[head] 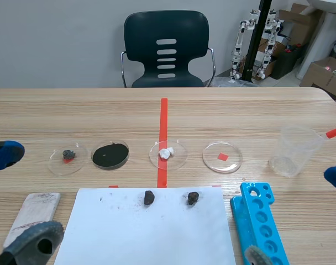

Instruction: Return to the home posture

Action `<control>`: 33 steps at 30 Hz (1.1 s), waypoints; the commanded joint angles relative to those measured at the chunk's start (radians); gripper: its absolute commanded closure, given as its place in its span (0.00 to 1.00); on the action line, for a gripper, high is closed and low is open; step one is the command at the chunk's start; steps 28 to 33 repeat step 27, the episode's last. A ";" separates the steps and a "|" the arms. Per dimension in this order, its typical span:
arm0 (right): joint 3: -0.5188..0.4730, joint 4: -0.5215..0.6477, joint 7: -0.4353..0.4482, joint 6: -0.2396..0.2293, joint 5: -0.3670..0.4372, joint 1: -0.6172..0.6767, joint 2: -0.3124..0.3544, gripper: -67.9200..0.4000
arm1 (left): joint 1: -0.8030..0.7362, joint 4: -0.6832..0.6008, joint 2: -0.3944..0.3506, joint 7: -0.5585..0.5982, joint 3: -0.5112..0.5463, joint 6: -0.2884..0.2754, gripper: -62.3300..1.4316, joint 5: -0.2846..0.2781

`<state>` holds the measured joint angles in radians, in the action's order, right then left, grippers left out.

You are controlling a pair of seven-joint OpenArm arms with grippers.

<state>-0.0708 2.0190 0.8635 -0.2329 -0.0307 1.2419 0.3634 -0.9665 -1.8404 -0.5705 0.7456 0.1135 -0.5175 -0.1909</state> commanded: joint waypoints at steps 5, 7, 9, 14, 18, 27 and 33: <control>-0.008 0.019 0.014 0.000 0.007 -0.001 0.014 0.06 | 0.000 -0.009 0.008 0.017 -0.003 -0.002 0.00 -0.007; -0.008 0.019 0.014 0.000 0.007 -0.001 0.014 0.06 | 0.000 -0.009 0.008 0.017 -0.003 -0.002 0.00 -0.007; -0.008 0.019 0.014 0.000 0.007 -0.001 0.014 0.06 | 0.000 -0.009 0.008 0.017 -0.003 -0.002 0.00 -0.007; -0.008 0.019 0.003 0.000 0.007 -0.001 0.014 0.06 | 0.000 -0.009 0.008 0.017 -0.003 -0.002 0.00 -0.007; -0.008 0.019 -0.005 0.000 0.007 -0.001 0.014 0.06 | 0.000 -0.009 0.008 0.017 -0.003 -0.002 0.00 -0.007; -0.008 0.019 -0.004 0.000 0.007 -0.001 0.014 0.06 | 0.000 -0.009 0.008 0.017 -0.003 -0.002 0.00 -0.007; -0.008 0.019 -0.004 0.000 0.007 -0.001 0.014 0.06 | 0.000 -0.009 0.008 0.017 -0.003 -0.002 0.00 -0.007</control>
